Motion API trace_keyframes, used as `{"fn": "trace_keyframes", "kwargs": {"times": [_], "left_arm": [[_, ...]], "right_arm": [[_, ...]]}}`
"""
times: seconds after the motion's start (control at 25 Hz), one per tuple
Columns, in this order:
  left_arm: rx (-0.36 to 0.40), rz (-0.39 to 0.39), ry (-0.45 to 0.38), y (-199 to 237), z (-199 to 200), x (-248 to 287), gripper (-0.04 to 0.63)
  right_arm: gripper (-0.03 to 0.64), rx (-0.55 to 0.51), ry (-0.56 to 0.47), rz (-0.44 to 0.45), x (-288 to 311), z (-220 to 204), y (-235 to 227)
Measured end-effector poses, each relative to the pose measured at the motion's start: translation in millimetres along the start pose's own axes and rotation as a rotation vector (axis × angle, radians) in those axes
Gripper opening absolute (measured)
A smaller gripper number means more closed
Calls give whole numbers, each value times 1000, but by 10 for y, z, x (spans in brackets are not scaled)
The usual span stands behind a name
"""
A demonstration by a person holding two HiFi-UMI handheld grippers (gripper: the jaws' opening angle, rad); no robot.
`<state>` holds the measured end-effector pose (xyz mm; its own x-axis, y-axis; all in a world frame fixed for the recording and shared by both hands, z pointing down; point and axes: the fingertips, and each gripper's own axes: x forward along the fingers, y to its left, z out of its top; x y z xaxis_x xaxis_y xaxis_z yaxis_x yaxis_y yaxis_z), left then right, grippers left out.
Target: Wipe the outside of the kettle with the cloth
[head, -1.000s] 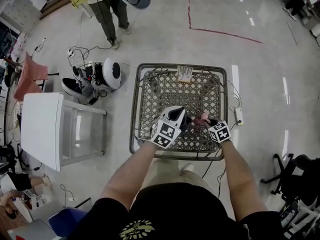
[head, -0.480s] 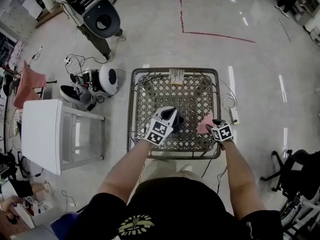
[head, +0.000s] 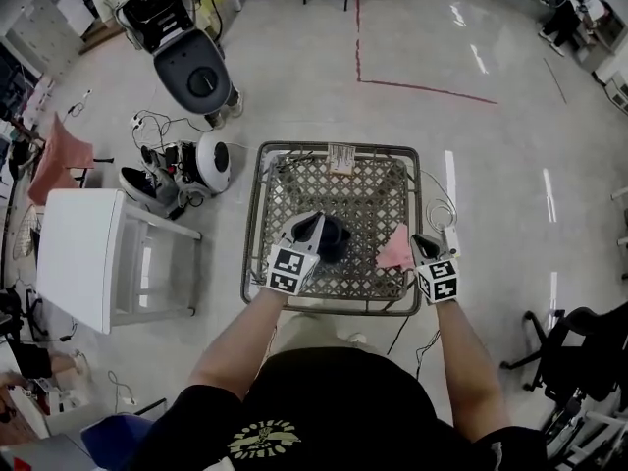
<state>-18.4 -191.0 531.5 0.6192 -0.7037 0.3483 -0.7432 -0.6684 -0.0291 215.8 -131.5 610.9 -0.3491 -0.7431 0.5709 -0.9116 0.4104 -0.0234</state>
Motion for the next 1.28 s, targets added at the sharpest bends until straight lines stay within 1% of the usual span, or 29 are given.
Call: {"fn": "trace_keyframes", "kwargs": {"times": [0.08, 0.2, 0.36, 0.48, 0.56, 0.68, 0.8, 0.92, 1.12, 1.28], "left_arm": [[-20, 30, -53, -12, 115, -250, 8], [-57, 66, -115, -32, 247, -612, 8], [-89, 114, -181, -110, 462, -1023, 8], [-77, 132, -235, -210, 710, -1308, 8], [-40, 149, -265, -273, 871, -1494, 8], [18, 184, -295, -341, 1097, -1736, 8], [33, 205, -334, -420, 1319, -1924, 8], [44, 205, -356, -541, 1467, -2039, 8], [73, 204, -374, -682, 1561, -2129, 8], [71, 204, -372, -780, 1572, -2189, 8]], "right_arm": [[12, 26, -80, -21, -216, 213, -25], [11, 54, -181, -26, -521, 501, -9], [11, 37, -277, -37, -928, 802, 69], [11, 12, -344, -47, -1237, 1031, 148], [11, 4, -382, -48, -1433, 1159, 210], [11, -13, -422, -45, -1700, 1317, 298], [11, -41, -455, -43, -1937, 1450, 370], [11, -66, -478, -40, -2121, 1513, 469], [11, -82, -504, -15, -2253, 1552, 618], [11, -78, -512, -7, -2317, 1535, 662]]}}
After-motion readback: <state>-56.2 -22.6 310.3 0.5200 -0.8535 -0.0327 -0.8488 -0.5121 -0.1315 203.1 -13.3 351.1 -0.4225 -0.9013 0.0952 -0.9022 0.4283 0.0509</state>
